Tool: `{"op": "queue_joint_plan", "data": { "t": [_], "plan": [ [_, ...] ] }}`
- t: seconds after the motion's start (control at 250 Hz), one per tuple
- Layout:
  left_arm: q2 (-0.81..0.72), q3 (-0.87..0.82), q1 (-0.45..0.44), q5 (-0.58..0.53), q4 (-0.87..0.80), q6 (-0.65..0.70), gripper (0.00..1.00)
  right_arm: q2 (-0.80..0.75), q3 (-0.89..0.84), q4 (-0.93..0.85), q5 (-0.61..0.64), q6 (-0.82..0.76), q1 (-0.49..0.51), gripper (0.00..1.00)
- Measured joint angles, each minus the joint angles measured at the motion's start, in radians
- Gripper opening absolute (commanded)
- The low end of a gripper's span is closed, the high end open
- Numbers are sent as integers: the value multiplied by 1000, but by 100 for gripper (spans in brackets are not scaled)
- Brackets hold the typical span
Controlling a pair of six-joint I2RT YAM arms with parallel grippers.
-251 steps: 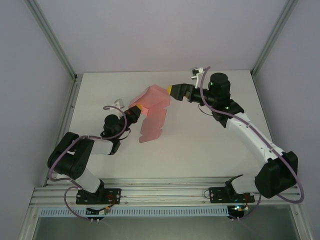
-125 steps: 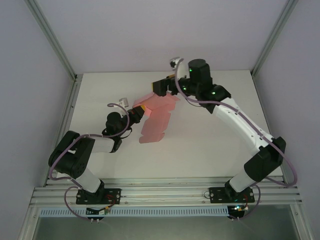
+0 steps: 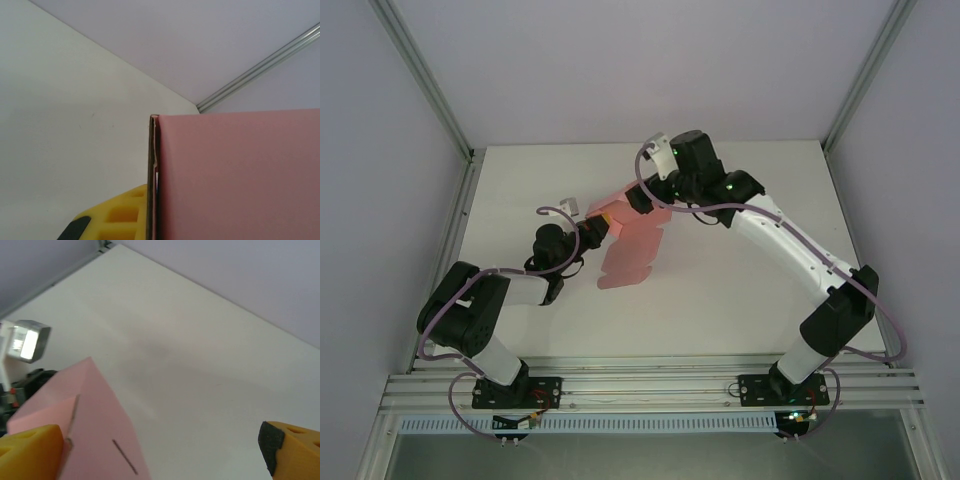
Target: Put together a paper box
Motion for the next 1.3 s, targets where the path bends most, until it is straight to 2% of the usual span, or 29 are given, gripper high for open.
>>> {"op": "queue_joint_plan", "data": {
  "t": [0.16,0.311,0.479,0.615,1.026,1.298],
  "plan": [
    [0,0,0,9,-2,3,0,-24,-1,-14,60,-48,0,100],
    [0,5,0,32,-13,6,0,-32,-2,-18,66,-113,9,100],
    [0,26,0,51,-32,18,0,-16,-11,-19,95,-245,44,99],
    [-1,30,1,53,-81,29,0,8,-39,3,165,-358,79,100],
    [-6,31,1,12,-170,27,0,97,-131,335,478,-558,192,100],
    [-40,31,0,-30,-187,33,0,89,-154,402,530,-612,196,100]
  ]
}}
